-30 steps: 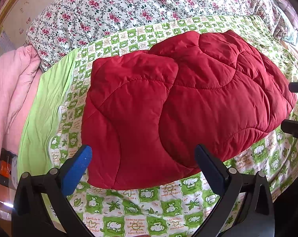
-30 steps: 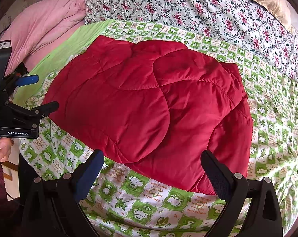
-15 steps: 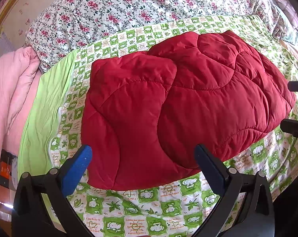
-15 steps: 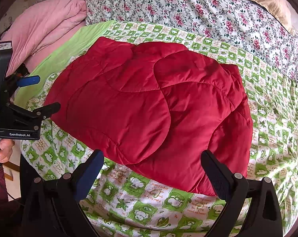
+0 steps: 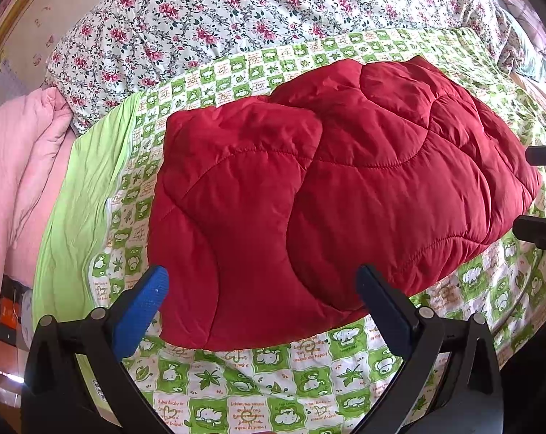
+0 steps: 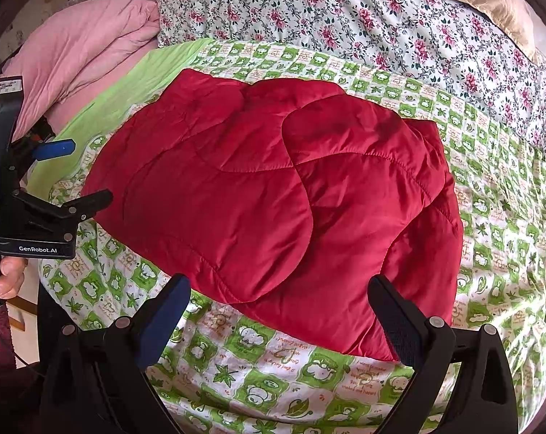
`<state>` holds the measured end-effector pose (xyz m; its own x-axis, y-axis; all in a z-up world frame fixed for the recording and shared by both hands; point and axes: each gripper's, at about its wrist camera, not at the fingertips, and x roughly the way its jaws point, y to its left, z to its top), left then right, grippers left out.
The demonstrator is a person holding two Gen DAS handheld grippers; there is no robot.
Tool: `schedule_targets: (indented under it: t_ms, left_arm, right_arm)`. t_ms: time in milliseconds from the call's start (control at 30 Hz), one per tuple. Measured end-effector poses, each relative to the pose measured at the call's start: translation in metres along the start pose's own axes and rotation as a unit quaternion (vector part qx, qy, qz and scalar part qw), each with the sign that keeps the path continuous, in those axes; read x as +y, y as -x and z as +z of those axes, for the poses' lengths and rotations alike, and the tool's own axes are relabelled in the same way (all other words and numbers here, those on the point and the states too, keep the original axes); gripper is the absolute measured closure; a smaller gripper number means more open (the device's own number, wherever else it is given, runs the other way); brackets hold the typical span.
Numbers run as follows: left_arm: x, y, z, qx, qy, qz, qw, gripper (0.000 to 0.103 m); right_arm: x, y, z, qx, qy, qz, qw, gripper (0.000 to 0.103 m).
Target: Fold large clothes
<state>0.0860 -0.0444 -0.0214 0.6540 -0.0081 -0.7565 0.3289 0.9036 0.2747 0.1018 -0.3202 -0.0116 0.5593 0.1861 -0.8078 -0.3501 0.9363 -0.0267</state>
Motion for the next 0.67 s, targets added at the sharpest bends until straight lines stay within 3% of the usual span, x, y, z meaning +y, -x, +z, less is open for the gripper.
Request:
schedule_targets:
  t_ms: [667]
  left_arm:
    - [0.012,-0.007,0.011,-0.005,0.015,-0.005,0.9999,0.000]
  right_arm:
    - [-0.013,-0.001,0.014,-0.003,-0.015,0.007,1.000,0.004]
